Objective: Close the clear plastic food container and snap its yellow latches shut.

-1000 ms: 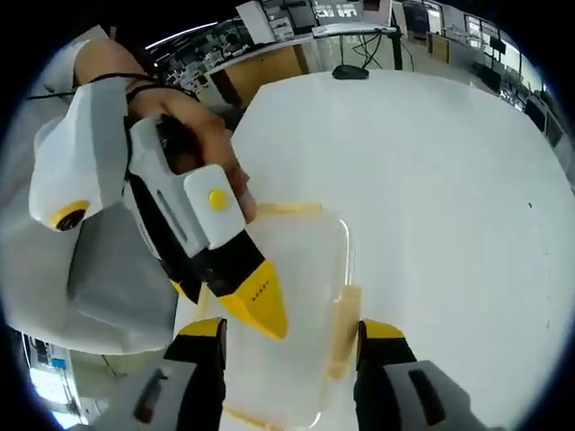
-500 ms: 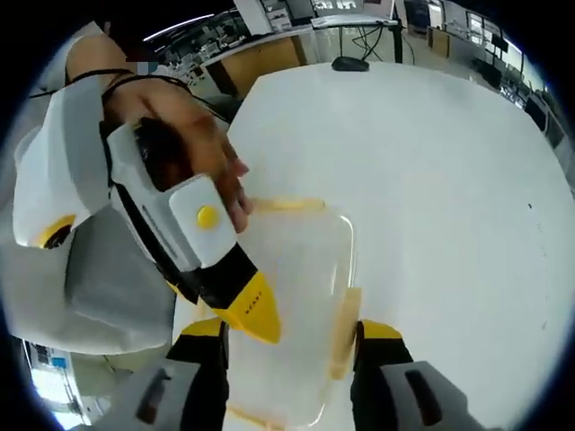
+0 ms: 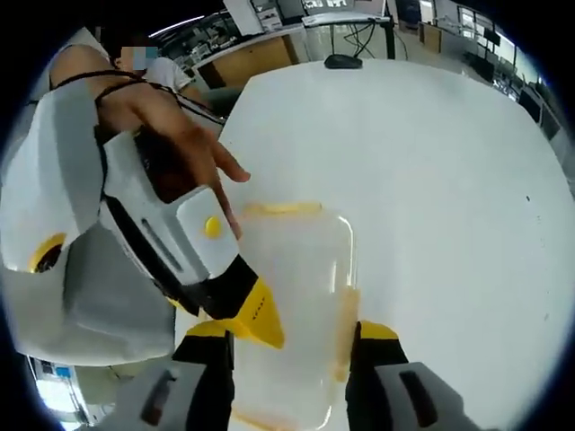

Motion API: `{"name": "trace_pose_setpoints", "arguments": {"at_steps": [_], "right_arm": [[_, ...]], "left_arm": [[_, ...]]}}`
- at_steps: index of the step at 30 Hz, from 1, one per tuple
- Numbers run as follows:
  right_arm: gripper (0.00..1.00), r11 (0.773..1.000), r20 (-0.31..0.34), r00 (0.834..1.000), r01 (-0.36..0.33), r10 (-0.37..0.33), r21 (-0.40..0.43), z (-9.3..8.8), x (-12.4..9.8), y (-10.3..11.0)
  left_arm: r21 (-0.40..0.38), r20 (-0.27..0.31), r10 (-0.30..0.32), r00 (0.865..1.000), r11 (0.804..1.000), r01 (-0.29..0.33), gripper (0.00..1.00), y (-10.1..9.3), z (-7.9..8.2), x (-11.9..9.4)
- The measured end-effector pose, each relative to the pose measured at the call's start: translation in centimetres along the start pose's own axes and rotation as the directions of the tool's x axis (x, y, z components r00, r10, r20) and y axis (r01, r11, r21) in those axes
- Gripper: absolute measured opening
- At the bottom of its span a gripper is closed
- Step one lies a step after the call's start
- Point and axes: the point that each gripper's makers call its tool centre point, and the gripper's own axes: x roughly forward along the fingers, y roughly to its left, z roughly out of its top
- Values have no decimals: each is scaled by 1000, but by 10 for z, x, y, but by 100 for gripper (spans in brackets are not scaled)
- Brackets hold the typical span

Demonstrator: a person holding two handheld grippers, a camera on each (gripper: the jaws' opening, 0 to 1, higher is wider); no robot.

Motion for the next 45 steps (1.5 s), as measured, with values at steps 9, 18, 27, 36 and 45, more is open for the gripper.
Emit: {"name": "trace_pose_setpoints", "arguments": {"at_steps": [9, 18, 27, 36, 45], "right_arm": [[49, 1000, -13, 1000, -1, 1, 1, -2, -3, 1], [54, 999, 14, 1000, 8, -8, 39, -1, -4, 3], [59, 997, 24, 997, 76, -77, 24, -2, -13, 6], [66, 990, 68, 988, 136, -138, 35, 3, -28, 12], [68, 981, 121, 974, 189, -192, 38, 7, -42, 23]], "left_arm": [[81, -56, 6, 998, 997, -2, 37, -4, 2, 1], [97, -14, -9, 1000, 995, 10, 41, -5, 6, -2], [-29, 42, -71, 997, 997, 73, 37, -10, 15, -8], [-92, 47, -46, 998, 994, 51, 38, 2, 15, -19], [-167, 84, -25, 996, 985, 38, 39, 15, 16, -38]]}}
